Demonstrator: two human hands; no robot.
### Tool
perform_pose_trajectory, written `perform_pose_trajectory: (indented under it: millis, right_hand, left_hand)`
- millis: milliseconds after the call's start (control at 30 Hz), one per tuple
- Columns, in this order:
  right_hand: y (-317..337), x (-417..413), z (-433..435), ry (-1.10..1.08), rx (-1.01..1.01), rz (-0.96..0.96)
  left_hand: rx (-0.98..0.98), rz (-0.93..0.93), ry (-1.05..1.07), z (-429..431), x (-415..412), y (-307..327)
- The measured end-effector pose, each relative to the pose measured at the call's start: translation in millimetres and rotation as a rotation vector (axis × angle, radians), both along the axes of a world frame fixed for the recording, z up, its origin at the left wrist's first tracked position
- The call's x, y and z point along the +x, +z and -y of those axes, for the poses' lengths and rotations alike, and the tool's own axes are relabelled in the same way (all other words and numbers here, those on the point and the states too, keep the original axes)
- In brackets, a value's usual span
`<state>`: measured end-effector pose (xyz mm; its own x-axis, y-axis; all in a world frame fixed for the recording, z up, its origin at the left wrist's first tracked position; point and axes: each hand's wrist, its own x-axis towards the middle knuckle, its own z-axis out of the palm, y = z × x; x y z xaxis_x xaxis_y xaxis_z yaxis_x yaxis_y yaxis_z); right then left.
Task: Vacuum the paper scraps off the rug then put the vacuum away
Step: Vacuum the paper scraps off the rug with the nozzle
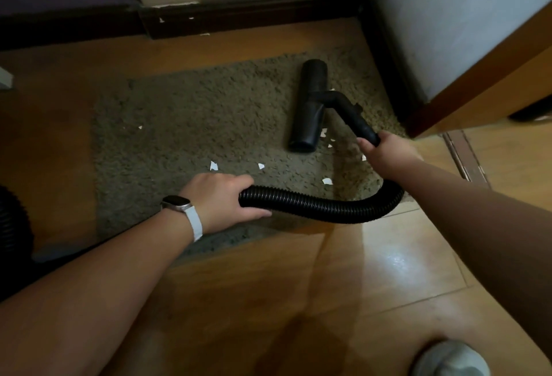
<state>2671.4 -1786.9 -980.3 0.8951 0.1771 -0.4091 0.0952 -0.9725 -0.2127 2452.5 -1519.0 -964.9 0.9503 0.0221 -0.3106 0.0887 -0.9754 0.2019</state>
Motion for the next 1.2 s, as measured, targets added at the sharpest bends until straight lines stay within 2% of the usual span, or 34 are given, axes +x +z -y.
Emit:
perform_pose_trajectory:
  millis: [233, 367, 633, 900, 1033, 1200]
  right_hand:
    - [-4, -5, 36, -0.127, 0.079, -0.062]
    - [-2, -6, 34, -0.121, 0.094, -0.072]
    - [11, 3, -10, 0.046, 0.075, 0.027]
    - [7, 11, -44, 0.209, 0.007, 0.044]
    - [4, 24, -39, 0.164, 0.003, 0.049]
    - [2, 42, -14, -0.011, 0.064, 0.024]
  left_hand:
    - [-0.009, 0.036, -0.031, 17, 12, 3]
    - [-0.010, 0.056, -0.019, 17, 11, 1]
    - [-0.022, 0.044, 0.061, 10, 10, 5]
    - [-0.002, 0.047, 0.112, 4, 14, 5]
    - [-0.015, 0.043, 0.127, 3, 21, -2]
    - [-0.063, 0.071, 0.170, 0, 31, -11]
